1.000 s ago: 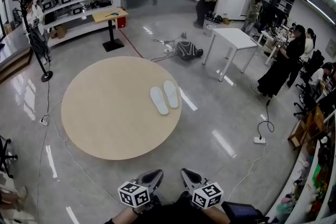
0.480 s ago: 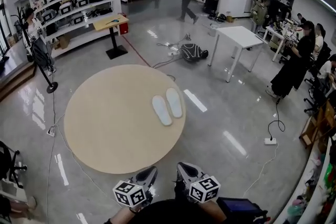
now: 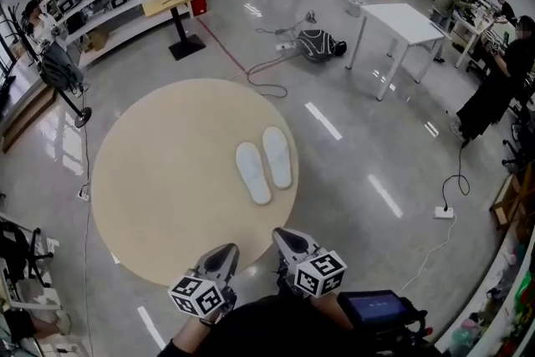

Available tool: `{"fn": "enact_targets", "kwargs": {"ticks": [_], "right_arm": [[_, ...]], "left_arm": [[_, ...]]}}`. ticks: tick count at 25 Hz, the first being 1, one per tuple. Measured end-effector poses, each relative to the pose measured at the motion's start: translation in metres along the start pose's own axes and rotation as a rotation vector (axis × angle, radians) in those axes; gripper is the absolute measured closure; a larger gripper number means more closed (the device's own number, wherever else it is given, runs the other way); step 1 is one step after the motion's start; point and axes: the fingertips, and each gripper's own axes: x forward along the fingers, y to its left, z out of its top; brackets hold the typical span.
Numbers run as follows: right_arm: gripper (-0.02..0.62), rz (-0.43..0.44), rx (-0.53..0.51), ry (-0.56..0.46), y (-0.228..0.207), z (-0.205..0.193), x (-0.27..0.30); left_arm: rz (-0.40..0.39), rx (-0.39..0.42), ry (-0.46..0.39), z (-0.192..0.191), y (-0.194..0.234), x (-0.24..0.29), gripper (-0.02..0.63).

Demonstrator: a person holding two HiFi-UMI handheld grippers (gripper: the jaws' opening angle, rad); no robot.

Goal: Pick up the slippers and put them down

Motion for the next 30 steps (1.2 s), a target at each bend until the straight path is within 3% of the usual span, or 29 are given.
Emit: {"fn": "enact_targets", "kwargs": {"ticks": [4, 10, 14, 19, 21, 26, 30], "right_arm": [[0.578, -0.027, 0.017, -0.017, -0.08, 0.023, 0.027], [0.577, -0.086, 0.052, 0.028, -0.19, 0.066, 0.065], [0.577, -0.106, 0.062, 0.097, -0.229, 0.056, 0.097], [0.566, -0.115, 0.079, 0.206, -0.297, 0.032, 0.156], [0.519, -0.109, 0.087, 0.24, -0.312, 0.025, 0.181], [0.442, -0.128, 0.145, 0.319, -0.322, 0.007, 0.217], [0.419, -0.148, 0.153, 0.373, -0.353, -0.004, 0.256]], "left_arm": [[0.028, -0.042, -0.007, 0.013, 0.023, 0.081, 0.576], [0.181, -0.073, 0.022, 0.045, 0.055, 0.183, 0.575], [0.248, -0.123, 0.043, 0.043, 0.089, 0.215, 0.575], [0.303, -0.167, 0.132, 0.028, 0.134, 0.285, 0.574], [0.334, -0.147, 0.16, 0.027, 0.152, 0.301, 0.564], [0.408, -0.142, 0.232, 0.012, 0.177, 0.31, 0.429], [0.444, -0.137, 0.284, -0.001, 0.207, 0.344, 0.408]]}}
